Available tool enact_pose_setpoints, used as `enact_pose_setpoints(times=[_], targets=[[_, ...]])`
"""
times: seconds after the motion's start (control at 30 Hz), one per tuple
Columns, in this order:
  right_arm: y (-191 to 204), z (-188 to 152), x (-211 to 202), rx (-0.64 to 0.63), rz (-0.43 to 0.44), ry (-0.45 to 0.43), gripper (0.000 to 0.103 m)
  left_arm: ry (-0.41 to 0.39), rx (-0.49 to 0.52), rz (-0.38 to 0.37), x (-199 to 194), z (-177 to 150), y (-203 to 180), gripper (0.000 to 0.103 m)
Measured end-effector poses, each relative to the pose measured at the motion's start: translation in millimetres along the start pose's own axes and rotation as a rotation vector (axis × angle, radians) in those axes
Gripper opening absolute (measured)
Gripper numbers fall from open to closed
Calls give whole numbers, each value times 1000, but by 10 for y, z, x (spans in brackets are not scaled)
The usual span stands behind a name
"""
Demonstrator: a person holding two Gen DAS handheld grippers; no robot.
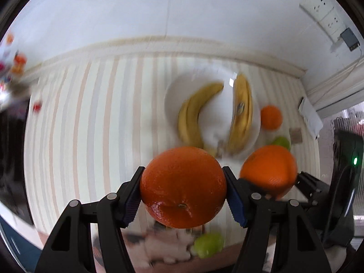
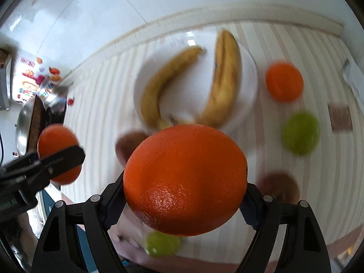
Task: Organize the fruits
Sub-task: 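Carry both oranges to the plate and release them beside the bananas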
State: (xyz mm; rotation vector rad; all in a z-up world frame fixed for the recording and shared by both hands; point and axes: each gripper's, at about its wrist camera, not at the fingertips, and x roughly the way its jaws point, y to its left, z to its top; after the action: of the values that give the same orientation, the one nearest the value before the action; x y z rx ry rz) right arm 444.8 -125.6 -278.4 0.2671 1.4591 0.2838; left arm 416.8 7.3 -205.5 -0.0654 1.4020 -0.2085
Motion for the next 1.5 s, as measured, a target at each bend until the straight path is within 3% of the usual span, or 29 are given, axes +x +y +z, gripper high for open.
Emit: enact_pose_setpoints(times=[0.13,0.33,0.5,0.77,1.17,1.5], targets=[[122,462,79,-25,-16,-19,86,5,57,44,189,569,27,63],[209,919,444,-13,-17,29,86,164,31,-18,740,1140,142,64],[152,965,631,2,-29,70,86,284,7,-35,1169,1232,183,64],[46,1012,731,4,-44,133,87,403,-8,-66,1514,1117,156,64],[9,1091,796,40,-45,150,87,402,5,-94,1517,1136,145,68],[-17,1072,442,42,-56,78,87,314,-9,-74,1170,1088,252,69]])
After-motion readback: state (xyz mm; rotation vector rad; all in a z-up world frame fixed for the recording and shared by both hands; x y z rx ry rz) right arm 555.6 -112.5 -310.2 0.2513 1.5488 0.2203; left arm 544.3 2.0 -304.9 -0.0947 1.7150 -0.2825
